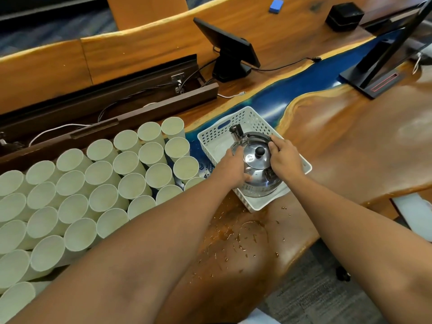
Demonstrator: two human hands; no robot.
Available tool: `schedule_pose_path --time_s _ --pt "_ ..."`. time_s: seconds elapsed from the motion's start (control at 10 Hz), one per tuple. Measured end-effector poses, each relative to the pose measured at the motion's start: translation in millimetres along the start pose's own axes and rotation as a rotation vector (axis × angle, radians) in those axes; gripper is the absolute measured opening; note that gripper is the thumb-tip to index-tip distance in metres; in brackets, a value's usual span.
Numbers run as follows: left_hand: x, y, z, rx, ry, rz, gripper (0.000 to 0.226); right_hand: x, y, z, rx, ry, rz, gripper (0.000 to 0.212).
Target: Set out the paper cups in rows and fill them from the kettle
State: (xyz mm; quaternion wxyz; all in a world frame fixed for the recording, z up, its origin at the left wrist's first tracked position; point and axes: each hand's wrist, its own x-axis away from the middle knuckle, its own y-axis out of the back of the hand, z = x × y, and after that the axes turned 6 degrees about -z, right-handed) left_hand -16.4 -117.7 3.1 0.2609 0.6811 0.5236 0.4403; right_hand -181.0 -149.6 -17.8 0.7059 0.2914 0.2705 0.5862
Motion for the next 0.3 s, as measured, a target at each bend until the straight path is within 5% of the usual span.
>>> schedule_pose_path --time_s 0.2,0.3 --pt "19.2 20.8 8.4 -0.110 -0.078 0.007 0.038 31.0 -3.8 15.2 0.291 0.145 -0.091 0.040" --pt "29.0 32.4 9.3 -0.119 -0.089 -0.019 0.037 49.1 -3.3 38.7 0.270 0.249 -0.146 0.042"
